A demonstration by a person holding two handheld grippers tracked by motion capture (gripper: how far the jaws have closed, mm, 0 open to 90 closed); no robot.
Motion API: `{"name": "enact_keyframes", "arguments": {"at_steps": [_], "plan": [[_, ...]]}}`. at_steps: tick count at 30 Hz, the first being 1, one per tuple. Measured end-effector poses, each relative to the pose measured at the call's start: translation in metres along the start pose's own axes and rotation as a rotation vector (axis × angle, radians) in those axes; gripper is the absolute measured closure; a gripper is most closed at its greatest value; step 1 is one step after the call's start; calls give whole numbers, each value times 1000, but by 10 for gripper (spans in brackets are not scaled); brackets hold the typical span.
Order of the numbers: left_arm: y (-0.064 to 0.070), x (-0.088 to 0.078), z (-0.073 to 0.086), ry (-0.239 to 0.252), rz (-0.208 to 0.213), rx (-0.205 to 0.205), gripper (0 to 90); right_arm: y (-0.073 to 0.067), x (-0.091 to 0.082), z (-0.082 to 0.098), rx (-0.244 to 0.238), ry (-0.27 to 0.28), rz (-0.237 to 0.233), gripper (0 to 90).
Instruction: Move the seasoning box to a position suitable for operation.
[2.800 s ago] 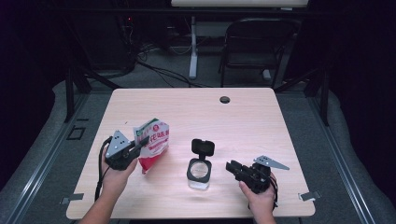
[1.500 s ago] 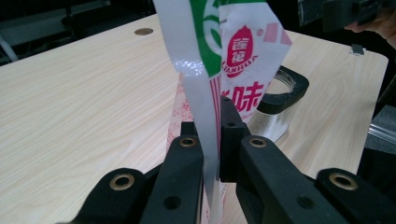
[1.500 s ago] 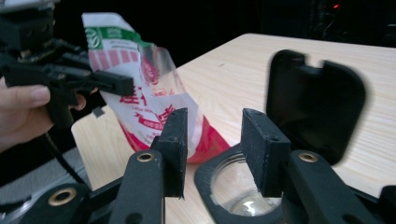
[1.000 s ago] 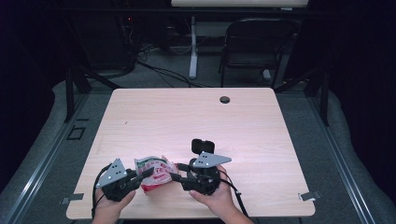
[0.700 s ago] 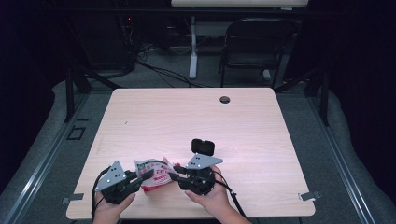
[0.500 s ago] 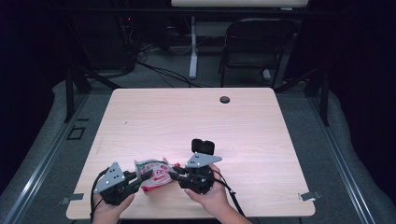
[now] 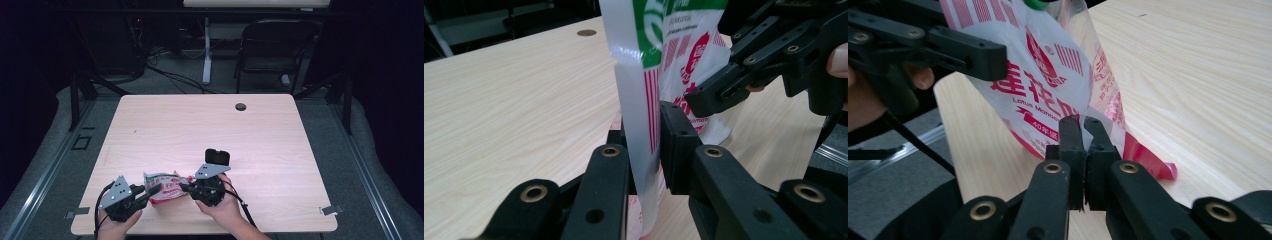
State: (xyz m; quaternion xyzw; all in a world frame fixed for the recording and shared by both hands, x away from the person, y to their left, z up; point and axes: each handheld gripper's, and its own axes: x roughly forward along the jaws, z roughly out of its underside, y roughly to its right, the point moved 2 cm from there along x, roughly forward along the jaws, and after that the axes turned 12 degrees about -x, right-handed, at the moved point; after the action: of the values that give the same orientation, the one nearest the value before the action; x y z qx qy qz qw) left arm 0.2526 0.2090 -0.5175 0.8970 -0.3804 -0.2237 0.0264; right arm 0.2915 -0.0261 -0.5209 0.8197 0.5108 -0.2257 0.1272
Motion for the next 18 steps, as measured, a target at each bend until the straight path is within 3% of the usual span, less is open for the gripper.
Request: {"name": "enact_keyframes", "arguments": {"at_steps": [1, 6, 9, 12, 18], "plan": [[-1, 0, 0, -13, 18, -2, 810, 0, 0, 0, -2, 1, 1, 896], [-2, 1, 1, -17, 26, -7, 780, 0, 0, -1, -17, 18, 20, 900], [0, 1, -1, -35, 18, 25, 898, 0, 0, -1, -20, 27, 26, 900], [5, 1, -3, -21, 12, 54, 900, 0, -2, -2, -13, 49, 36, 900], [6, 3, -4, -7, 24, 42, 899, 1, -7, -3, -11, 70, 46, 900]]}}
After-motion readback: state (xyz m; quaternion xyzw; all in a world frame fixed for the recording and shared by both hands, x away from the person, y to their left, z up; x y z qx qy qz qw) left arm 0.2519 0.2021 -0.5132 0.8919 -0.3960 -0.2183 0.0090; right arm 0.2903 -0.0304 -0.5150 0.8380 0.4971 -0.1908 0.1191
